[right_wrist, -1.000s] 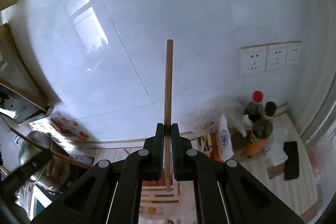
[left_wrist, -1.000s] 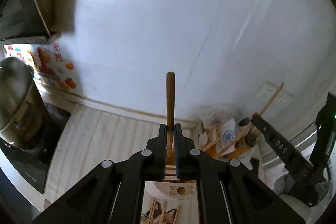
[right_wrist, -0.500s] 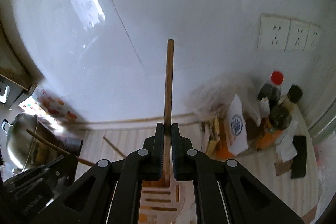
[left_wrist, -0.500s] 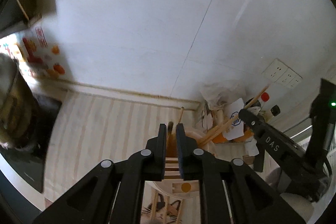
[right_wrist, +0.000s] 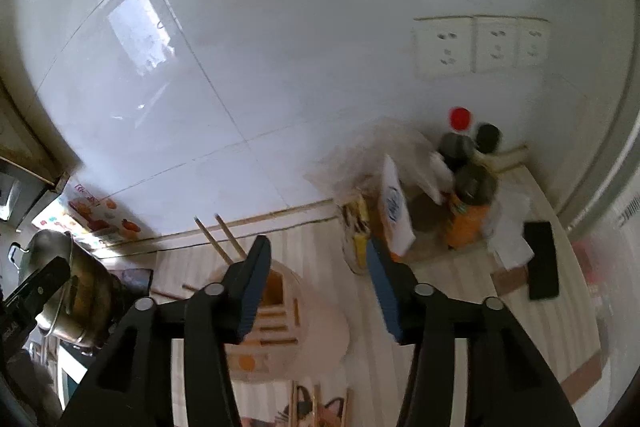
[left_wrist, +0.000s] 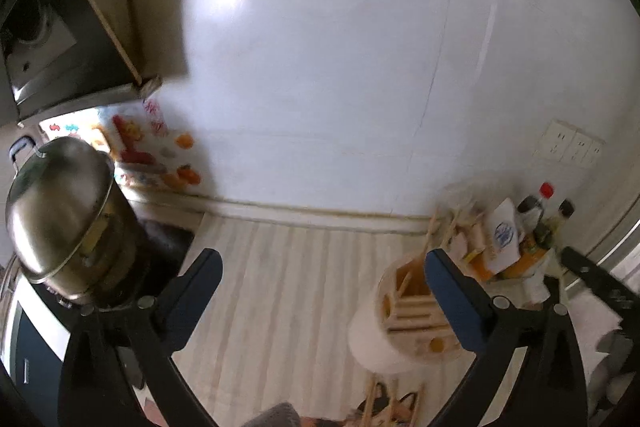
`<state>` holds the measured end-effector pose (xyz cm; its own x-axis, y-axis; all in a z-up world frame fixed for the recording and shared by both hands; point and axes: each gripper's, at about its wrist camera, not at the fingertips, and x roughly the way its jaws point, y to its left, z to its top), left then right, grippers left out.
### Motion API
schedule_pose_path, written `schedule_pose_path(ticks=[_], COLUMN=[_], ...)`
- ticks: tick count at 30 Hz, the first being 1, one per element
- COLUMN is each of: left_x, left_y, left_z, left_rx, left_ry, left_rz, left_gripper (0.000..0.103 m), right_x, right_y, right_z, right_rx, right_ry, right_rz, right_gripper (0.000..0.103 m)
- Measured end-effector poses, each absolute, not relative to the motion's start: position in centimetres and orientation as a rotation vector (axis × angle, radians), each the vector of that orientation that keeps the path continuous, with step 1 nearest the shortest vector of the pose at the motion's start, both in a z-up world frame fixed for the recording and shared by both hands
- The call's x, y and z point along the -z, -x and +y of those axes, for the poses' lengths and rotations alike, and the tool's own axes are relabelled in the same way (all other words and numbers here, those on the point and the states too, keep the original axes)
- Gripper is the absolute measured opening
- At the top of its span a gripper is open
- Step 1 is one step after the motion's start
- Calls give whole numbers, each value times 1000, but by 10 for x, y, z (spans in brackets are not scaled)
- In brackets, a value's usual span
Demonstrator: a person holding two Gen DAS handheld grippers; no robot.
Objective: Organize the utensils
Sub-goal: 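Open the left tool to drop its chopstick while the right tool opens too, then lower the left tool and grasp a chopstick while the right tool grasps another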
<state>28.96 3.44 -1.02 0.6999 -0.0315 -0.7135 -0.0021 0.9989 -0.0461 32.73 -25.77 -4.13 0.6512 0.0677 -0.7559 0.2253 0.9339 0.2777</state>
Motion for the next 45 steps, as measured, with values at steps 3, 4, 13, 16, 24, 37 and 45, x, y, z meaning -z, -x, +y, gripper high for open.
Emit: schedule_pose_path(ticks=[3,4,13,16,24,37,45], left_x=[34,44,188,252,326,326,336], left_y=[-282,-279,-244,-239,-226,-217,-219], left_z=[37,38,24,12,-26,-31,24], left_rx=[11,7,77,158,283,310,344], left_ry=[39,32,18,31,13,11,334], left_rz=[847,865,1174,1366,1529,1508,1566], left_gripper=[103,103,84,41,25,9,10], right_x=[48,51,137,187,257,289,297], right_y=[-305,-300,-250,-236,-203,-182,-181], right_z=[-263,-263,-274,-278,-281,-266,-250], right_rx=[93,97,156,150,191,204,160], right_ry=[-398,-392,-405,-462,-495,-439,-440], right_rz=[852,852,1027,1165,1335,1439,1466], right_gripper=[76,80,69,44,43,43,43])
